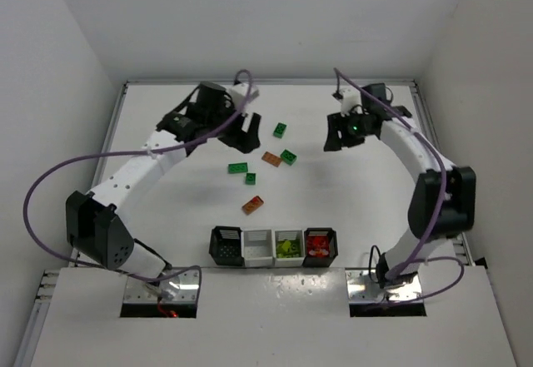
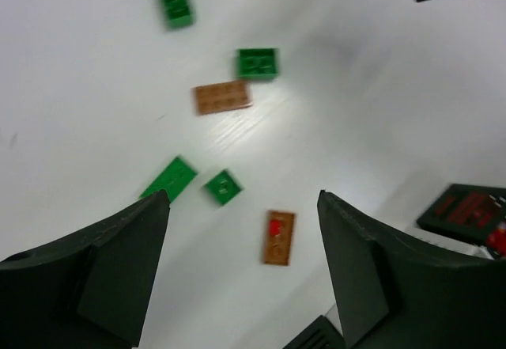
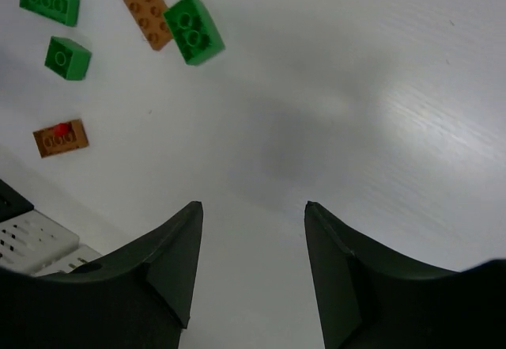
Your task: Sort the legos into containers by color
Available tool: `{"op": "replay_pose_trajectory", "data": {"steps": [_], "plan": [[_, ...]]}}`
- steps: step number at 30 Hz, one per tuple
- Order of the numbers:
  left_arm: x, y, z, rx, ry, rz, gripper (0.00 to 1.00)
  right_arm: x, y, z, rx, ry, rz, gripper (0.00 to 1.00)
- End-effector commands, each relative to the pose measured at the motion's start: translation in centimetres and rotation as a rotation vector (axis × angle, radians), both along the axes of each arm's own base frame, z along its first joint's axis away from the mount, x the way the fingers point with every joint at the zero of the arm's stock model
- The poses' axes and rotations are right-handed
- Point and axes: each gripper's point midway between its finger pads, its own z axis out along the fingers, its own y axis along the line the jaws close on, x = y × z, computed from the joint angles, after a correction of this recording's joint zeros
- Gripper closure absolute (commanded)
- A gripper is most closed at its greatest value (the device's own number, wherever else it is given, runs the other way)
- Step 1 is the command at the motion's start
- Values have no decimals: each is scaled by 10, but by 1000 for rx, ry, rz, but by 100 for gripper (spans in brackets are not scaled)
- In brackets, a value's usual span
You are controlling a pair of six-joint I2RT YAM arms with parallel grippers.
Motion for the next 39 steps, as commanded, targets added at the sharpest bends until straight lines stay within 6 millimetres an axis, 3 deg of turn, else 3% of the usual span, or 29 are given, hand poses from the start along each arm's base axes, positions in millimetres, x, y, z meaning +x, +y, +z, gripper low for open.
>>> {"op": "replay_pose_trajectory", "data": {"steps": [1, 2, 3, 4, 5, 6, 7, 8, 12, 15, 22, 24, 27, 28, 30, 31, 39], "plan": [[11, 45, 12, -69, 25, 141, 18, 48, 27, -2, -82, -69, 88, 44], [14, 55, 12, -63, 18, 172, 17, 59, 29, -6, -82, -65, 88, 42], [17, 64, 10, -51, 10, 196, 16, 78, 37, 5, -85, -99, 109, 42], [19, 78, 10, -44, 0, 220, 16, 80, 43, 0, -82, -69, 136, 40], [22, 88, 7, -23, 0, 250, 15, 87, 44, -27, -93, -3, 146, 38], [23, 95, 6, -16, -3, 272, 15, 103, 54, -17, -91, -40, 177, 35], [26, 106, 0, -5, 2, 294, 15, 101, 63, -23, -91, -11, 213, 35], [25, 114, -1, 3, 7, 317, 13, 111, 69, -33, -109, -3, 226, 33], [31, 134, -15, 23, 33, 367, 13, 117, 90, -58, -181, 4, 277, 31], [37, 141, -30, 45, 66, 382, 13, 105, 104, -70, -200, 24, 320, 31], [45, 132, -40, 31, 104, 349, 13, 83, 125, -69, -203, -4, 410, 30], [45, 131, -43, 32, 111, 334, 13, 71, 130, -80, -222, 28, 459, 29], [44, 131, -43, 30, 104, 334, 13, 71, 130, -88, -249, 34, 459, 29], [44, 131, -43, 30, 104, 334, 13, 69, 131, -96, -271, 37, 460, 21], [41, 132, -44, 35, 100, 328, 13, 76, 130, -95, -284, 14, 450, 19], [41, 132, -44, 35, 100, 328, 12, 75, 128, -105, -298, 34, 448, 18], [51, 133, -38, 23, 58, 350, 12, 75, 141, -121, -312, 46, 473, 20]]}}
